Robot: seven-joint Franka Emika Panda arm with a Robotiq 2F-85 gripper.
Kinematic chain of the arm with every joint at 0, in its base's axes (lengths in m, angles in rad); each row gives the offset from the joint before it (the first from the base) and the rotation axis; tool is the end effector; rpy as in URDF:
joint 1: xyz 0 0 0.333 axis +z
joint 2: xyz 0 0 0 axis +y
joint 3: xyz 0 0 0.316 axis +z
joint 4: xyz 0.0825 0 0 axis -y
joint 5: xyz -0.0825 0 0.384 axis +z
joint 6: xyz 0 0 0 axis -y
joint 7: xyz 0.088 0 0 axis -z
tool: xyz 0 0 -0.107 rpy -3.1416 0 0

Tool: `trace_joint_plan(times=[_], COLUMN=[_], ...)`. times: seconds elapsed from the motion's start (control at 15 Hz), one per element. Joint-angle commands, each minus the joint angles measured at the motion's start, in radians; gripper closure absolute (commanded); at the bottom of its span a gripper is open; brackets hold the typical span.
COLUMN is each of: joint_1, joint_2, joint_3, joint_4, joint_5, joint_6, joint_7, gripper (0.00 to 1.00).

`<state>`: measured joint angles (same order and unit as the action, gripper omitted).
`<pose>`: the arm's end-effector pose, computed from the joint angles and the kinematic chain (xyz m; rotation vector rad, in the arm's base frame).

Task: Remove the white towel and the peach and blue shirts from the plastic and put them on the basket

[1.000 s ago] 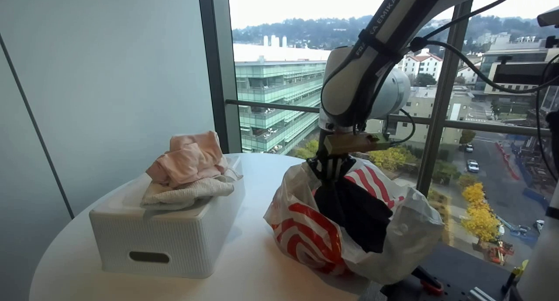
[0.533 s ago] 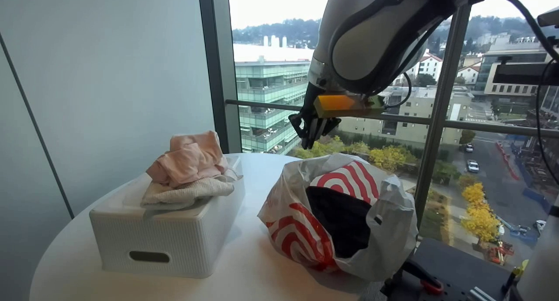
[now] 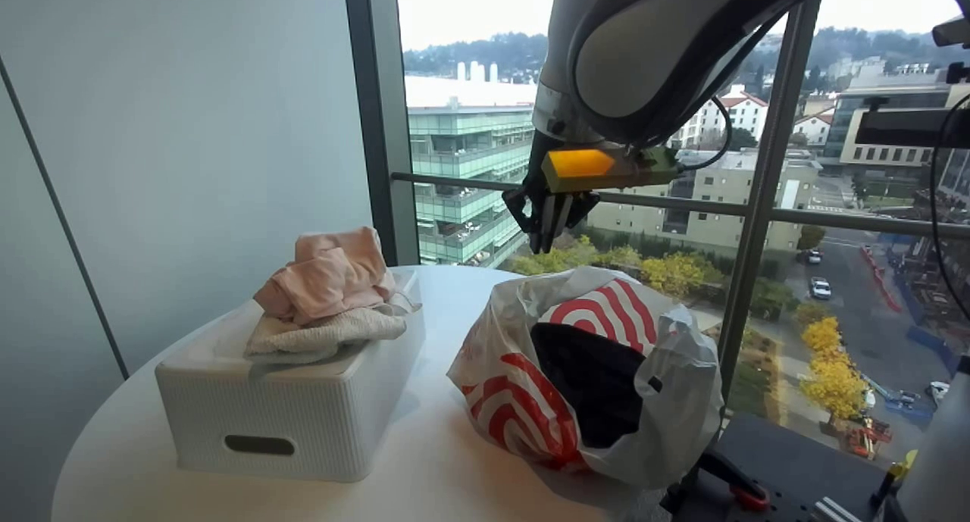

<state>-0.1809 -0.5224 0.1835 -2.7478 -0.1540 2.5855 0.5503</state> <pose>0.3893 0.0012 0.4070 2.9179 -0.6507 0.5834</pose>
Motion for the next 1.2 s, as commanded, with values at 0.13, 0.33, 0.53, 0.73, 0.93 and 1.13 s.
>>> trace_joint_plan(times=[0.13,0.33,0.53,0.73,0.93,1.13], joint_1=[0.012,-0.013,-0.030,-0.022,-0.005,0.022], joint_2=[0.091,0.226,0.372,0.494,0.587,0.657], joint_3=[-0.081,-0.129,-0.176,-0.219,-0.251,-0.244], joint_4=[-0.011,-0.022,-0.004,0.030,0.072,0.125], joint_5=[0.082,0.068,0.069,0.086,0.094,0.187], joint_6=[-0.085,0.058,0.212,0.293,0.336,0.316], joint_7=[-0.088,-0.124,-0.145,-0.173,-0.199,-0.291], gripper=[0.48,0.26,0.04,0.00,0.00,0.00])
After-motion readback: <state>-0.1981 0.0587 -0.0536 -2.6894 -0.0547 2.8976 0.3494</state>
